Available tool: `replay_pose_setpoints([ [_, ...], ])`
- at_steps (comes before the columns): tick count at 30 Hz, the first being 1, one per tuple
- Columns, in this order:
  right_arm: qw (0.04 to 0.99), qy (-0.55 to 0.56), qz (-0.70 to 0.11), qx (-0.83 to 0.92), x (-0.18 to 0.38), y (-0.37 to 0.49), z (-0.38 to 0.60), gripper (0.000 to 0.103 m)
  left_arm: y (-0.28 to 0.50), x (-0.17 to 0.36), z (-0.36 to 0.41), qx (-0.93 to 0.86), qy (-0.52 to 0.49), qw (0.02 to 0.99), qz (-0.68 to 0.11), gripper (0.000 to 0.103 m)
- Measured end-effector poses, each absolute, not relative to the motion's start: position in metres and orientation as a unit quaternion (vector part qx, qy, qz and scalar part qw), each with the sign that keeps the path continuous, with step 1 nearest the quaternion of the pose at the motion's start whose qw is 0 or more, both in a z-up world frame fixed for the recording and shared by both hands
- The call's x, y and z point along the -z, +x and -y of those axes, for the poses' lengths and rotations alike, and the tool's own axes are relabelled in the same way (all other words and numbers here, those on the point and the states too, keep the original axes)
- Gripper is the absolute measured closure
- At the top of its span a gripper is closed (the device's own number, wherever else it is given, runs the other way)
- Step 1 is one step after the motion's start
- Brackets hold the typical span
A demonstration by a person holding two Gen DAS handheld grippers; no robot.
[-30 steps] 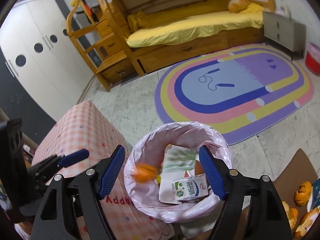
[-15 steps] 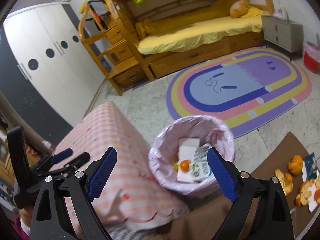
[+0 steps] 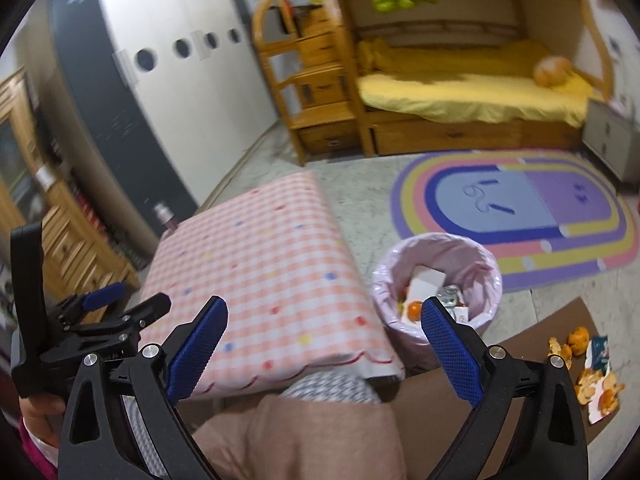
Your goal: Collect trash
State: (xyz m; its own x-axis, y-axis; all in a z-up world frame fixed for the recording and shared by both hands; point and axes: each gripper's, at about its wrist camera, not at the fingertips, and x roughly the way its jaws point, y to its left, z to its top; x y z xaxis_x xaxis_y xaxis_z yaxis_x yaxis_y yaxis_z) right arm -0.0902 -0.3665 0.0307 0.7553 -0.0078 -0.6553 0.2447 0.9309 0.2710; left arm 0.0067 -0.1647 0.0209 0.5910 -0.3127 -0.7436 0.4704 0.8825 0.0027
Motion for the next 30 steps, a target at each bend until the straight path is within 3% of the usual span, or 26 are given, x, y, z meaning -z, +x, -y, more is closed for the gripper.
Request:
replay_pose_setpoints([
  [14, 0.930, 0.075, -0.360, 0.005, -0.043, -0.103, 0.280, 0.007, -0.042, -0.028, 0.048, 0.102, 0.072, 0.908, -0.401, 0.007],
  [30, 0.928, 0.066, -0.365, 0.014, -0.038, -0.097, 0.274, 0.007, -0.042, -0.031, 0.043, 0.104, 0.066, 0.908, -0.400, 0.007],
])
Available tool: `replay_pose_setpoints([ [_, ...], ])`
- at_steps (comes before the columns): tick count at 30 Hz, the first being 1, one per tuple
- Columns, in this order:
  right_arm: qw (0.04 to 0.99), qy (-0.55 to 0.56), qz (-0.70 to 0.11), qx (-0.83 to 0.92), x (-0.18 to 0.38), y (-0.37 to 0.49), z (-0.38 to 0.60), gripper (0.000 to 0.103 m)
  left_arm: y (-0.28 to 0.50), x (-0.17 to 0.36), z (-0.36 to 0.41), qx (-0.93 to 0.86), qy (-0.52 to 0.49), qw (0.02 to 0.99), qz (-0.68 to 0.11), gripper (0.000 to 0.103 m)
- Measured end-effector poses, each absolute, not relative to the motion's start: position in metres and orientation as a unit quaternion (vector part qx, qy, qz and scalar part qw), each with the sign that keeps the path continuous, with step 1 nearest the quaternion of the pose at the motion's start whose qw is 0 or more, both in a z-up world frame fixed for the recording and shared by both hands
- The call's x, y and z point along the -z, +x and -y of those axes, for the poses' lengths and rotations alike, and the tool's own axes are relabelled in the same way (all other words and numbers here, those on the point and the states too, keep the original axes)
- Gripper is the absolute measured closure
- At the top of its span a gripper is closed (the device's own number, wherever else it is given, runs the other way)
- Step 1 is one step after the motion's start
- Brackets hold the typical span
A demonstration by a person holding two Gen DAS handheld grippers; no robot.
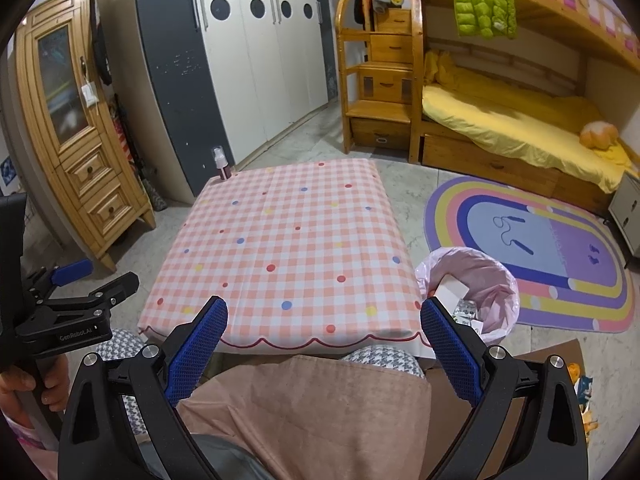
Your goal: Collect trash
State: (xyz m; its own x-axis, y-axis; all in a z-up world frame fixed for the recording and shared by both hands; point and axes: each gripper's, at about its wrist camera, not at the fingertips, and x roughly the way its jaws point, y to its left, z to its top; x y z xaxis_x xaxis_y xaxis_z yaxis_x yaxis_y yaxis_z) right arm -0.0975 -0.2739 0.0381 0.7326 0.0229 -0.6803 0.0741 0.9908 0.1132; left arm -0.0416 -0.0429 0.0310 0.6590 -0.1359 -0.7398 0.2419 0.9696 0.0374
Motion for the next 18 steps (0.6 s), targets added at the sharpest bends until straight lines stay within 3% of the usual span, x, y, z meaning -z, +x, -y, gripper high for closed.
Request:
replay_pose_setpoints([
  [18, 0.928, 0.066, -0.366, 0.018, -0.0374, -0.0955, 0.2758, 0.007, -0.0365, -0.0310, 0.0425, 0.098, 0.063, 0.908, -0.403, 0.007],
])
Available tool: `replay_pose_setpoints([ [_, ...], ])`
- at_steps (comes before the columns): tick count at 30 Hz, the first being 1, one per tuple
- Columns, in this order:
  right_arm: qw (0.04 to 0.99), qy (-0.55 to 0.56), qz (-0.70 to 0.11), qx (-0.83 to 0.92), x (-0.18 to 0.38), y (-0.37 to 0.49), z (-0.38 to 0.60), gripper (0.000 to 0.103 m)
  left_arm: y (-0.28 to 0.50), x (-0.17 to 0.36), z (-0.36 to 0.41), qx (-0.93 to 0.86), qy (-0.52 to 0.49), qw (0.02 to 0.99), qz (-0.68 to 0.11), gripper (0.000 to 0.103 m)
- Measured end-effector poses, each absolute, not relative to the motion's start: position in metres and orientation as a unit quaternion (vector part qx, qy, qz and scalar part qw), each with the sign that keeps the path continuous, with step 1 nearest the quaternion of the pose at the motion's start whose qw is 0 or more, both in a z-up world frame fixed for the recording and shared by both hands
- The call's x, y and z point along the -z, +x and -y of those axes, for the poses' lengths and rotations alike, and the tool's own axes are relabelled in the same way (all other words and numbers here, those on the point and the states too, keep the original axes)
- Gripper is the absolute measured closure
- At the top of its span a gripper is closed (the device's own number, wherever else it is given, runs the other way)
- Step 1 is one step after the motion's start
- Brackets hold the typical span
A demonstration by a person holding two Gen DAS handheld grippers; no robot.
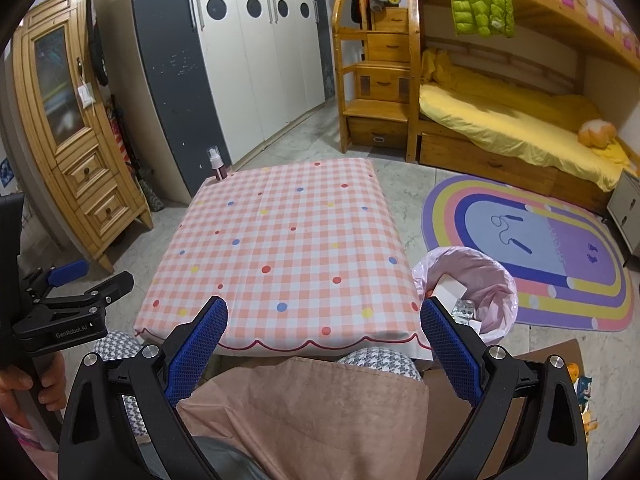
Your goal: Collect trash
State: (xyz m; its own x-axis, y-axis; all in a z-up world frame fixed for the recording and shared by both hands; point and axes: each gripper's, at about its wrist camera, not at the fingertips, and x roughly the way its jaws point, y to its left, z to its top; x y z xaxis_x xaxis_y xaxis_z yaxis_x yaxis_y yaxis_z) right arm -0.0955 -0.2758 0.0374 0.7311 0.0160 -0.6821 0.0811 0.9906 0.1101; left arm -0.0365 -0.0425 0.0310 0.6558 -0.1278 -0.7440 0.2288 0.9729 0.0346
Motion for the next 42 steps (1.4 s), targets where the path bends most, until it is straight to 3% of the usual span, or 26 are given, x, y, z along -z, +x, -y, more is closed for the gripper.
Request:
replay_pose_setpoints([
  [42, 0.926, 0.069, -0.371, 0.018, -0.0325, -0.0960, 0.2767, 0.007, -0.0365, -0.0256, 0.0412, 0.097, 0.057, 0.904, -0.412, 0.007],
])
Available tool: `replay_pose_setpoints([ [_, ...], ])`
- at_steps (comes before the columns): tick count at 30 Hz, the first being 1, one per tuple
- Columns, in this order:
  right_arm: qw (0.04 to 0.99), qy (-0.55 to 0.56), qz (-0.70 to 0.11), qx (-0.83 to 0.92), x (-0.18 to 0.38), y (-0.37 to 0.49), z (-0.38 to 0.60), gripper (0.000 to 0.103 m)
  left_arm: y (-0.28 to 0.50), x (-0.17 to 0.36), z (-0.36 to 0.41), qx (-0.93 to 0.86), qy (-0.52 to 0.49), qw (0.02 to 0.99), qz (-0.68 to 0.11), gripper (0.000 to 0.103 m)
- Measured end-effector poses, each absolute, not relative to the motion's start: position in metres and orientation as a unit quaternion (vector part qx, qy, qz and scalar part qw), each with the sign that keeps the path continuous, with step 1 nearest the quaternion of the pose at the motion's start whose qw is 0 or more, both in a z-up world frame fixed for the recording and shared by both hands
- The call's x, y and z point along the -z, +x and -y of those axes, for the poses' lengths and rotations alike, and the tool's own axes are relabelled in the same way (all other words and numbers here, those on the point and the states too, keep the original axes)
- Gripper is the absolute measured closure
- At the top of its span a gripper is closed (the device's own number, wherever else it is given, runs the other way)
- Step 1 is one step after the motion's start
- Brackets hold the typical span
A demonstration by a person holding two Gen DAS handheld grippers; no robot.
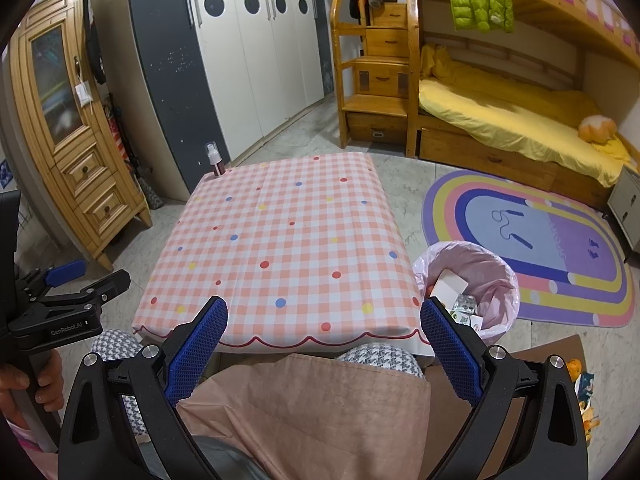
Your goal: Collect trash
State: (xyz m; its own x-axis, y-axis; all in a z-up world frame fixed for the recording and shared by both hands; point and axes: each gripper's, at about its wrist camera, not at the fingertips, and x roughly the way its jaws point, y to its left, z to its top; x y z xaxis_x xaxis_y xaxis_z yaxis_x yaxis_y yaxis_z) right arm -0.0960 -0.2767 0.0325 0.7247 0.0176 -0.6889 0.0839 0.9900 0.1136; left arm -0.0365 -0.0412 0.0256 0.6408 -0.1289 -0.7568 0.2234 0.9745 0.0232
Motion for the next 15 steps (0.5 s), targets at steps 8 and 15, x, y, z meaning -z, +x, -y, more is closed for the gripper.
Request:
replay_pose_setpoints([
  [8, 0.925, 0.074, -0.371, 0.019, -0.028, -0.097, 0.278, 0.007, -0.036, -0.023, 0.042, 0.106, 0.054, 0.901, -0.416, 0.006],
  [15, 0.928, 0.092, -0.359, 0.047, -0.027, -0.103, 0.307, 0.007, -0.029, -0.021, 0.048, 0.097, 0.073, 0.906, -0.404, 0.007],
])
